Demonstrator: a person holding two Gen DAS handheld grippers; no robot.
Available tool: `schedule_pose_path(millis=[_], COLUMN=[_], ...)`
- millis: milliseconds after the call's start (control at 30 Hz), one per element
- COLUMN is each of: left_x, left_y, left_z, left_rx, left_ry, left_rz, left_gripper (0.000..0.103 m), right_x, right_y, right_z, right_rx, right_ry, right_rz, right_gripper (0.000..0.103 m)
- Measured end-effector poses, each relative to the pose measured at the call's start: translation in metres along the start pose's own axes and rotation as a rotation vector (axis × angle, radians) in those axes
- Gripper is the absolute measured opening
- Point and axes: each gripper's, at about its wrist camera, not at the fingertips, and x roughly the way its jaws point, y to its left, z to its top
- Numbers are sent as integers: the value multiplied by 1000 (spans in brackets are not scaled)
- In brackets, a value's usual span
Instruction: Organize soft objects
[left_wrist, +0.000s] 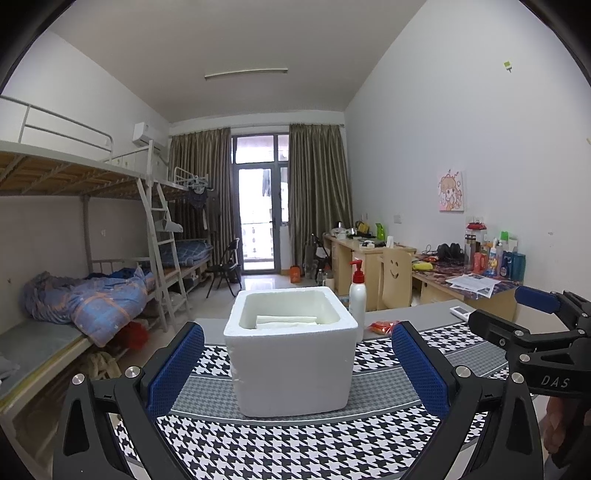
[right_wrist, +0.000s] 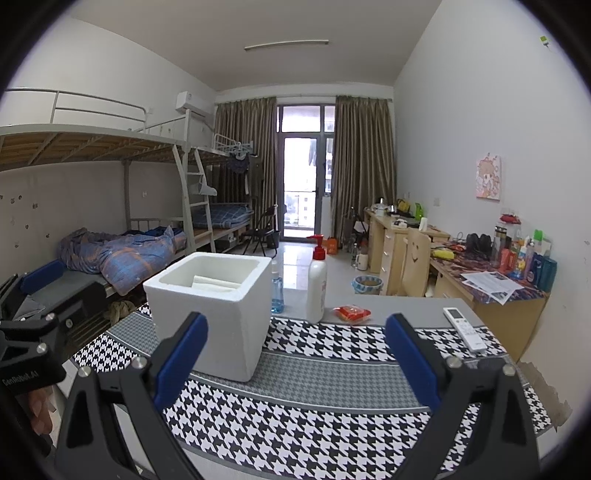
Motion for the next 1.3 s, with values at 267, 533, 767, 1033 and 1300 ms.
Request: schedule_pose_path(millis=[267, 533, 767, 1033, 1300], left_x=[-2, -5, -9, -10, -14], left_y=[-1, -3, 0, 3, 1], left_z=[-6, -14, -21, -26, -37], left_rx=[1, 8, -6, -18, -17], left_ry=[5, 1, 6, 16, 21], left_rz=[0, 25, 13, -3, -20], left_gripper=[102, 102, 102, 102, 102], right_x=[-8, -14, -16, -19, -22], right_y=[2, 1, 1, 2, 2], right_z=[-8, -20, -30, -39, -47], right_rx=[-2, 5, 10, 25, 23], right_ry=[-13, -24, -14, -6, -4], right_rz=[13, 25, 29, 28, 34], right_gripper=[98, 98, 98, 98, 98])
